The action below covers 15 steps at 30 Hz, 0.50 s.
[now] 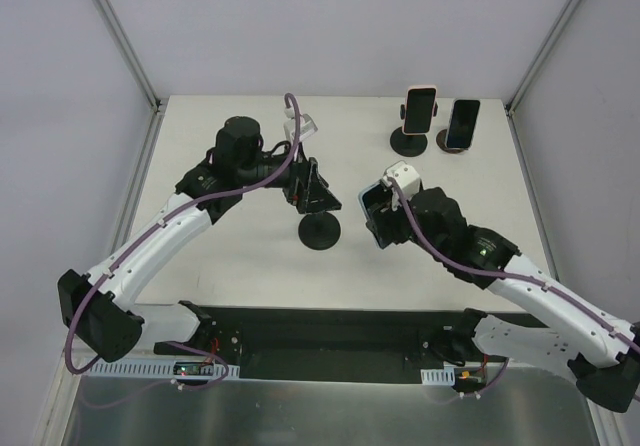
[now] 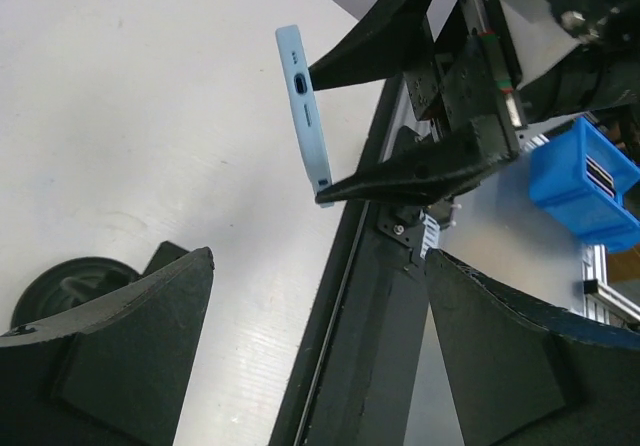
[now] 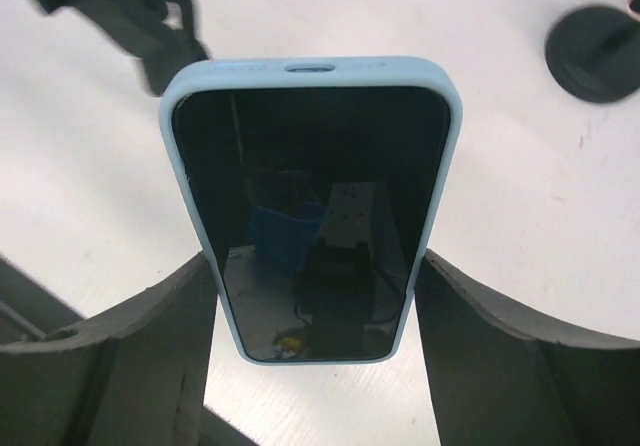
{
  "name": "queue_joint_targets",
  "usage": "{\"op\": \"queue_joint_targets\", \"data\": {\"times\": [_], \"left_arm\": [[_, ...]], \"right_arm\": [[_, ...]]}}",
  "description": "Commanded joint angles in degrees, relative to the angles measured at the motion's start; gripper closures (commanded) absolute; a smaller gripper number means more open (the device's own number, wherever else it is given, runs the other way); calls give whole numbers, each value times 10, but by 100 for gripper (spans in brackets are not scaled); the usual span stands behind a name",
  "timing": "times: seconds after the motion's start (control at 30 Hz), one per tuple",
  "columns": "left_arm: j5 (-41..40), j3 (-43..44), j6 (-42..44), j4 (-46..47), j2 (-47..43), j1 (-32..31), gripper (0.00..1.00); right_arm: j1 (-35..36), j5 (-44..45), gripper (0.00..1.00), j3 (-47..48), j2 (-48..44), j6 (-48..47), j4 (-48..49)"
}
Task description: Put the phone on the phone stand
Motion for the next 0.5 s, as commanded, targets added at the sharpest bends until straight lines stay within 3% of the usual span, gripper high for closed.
{"op": "queue_joint_targets", "data": {"times": [0.0, 0.13, 0.23, 0.37, 0.47], "left_arm": [[36, -5, 2, 33, 1, -20, 15], [37, -8, 7, 35, 8, -38, 15], [37, -9, 13, 34, 13, -53, 26], [41, -9, 21, 30, 21, -68, 56], [57, -5, 23, 28, 26, -74, 68]], "right_arm": [[87, 67, 99, 72, 4, -43, -14], [151, 123, 99, 120, 53, -58, -34], [183, 159, 99, 150, 70, -70, -35], [214, 191, 99, 176, 78, -82, -30], [235, 201, 99, 191, 86, -91, -28]]}}
